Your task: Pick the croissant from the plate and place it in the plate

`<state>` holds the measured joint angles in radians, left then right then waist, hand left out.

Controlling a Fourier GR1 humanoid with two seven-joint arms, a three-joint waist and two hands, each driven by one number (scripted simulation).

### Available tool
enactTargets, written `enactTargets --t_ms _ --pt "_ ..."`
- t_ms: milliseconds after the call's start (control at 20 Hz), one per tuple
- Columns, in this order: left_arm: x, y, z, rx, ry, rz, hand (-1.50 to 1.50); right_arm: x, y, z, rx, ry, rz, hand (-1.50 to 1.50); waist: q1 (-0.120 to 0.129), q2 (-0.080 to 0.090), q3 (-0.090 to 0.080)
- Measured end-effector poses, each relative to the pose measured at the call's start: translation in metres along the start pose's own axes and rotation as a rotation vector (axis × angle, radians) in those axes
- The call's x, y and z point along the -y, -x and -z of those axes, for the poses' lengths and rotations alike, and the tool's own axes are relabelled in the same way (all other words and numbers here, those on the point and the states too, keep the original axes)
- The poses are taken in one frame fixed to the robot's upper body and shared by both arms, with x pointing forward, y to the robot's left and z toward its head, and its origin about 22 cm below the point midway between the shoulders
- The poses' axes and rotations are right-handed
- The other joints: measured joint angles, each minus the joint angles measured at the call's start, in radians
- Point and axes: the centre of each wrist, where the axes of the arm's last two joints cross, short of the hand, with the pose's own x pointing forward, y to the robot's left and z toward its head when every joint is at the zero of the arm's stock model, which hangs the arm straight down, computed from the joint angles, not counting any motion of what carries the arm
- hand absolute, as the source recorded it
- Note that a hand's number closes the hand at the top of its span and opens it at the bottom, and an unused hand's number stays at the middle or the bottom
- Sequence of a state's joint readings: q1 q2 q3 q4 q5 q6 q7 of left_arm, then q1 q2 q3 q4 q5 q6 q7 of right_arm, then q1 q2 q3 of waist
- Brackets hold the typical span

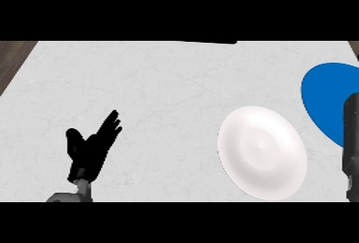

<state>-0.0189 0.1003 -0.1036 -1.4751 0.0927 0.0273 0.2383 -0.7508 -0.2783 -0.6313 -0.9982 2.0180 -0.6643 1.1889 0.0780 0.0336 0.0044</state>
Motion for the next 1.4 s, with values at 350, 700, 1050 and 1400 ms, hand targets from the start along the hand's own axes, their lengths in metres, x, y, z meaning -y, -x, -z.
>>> enactTargets --t_ms 350,700,1050,1400 --pt "-0.005 0.005 -0.003 -0.004 -0.015 -0.007 0.00 -0.023 0.042 -0.001 -0.041 0.050 -0.022 1.50 -0.022 -0.011 0.001" --pt "-0.005 0.009 -0.004 -0.005 -0.029 -0.017 0.00 -0.043 0.072 0.009 -0.214 -0.010 -0.041 -1.50 -0.038 -0.017 0.002" --pt "-0.007 0.011 -0.004 -0.010 -0.039 -0.022 0.00 -0.072 0.101 0.003 -0.398 -0.207 -0.025 -1.50 -0.048 -0.022 0.004" --pt "-0.006 0.011 -0.004 -0.008 -0.041 -0.022 0.00 -0.078 0.106 -0.002 -0.349 -0.172 0.136 -1.50 -0.046 -0.023 0.004"
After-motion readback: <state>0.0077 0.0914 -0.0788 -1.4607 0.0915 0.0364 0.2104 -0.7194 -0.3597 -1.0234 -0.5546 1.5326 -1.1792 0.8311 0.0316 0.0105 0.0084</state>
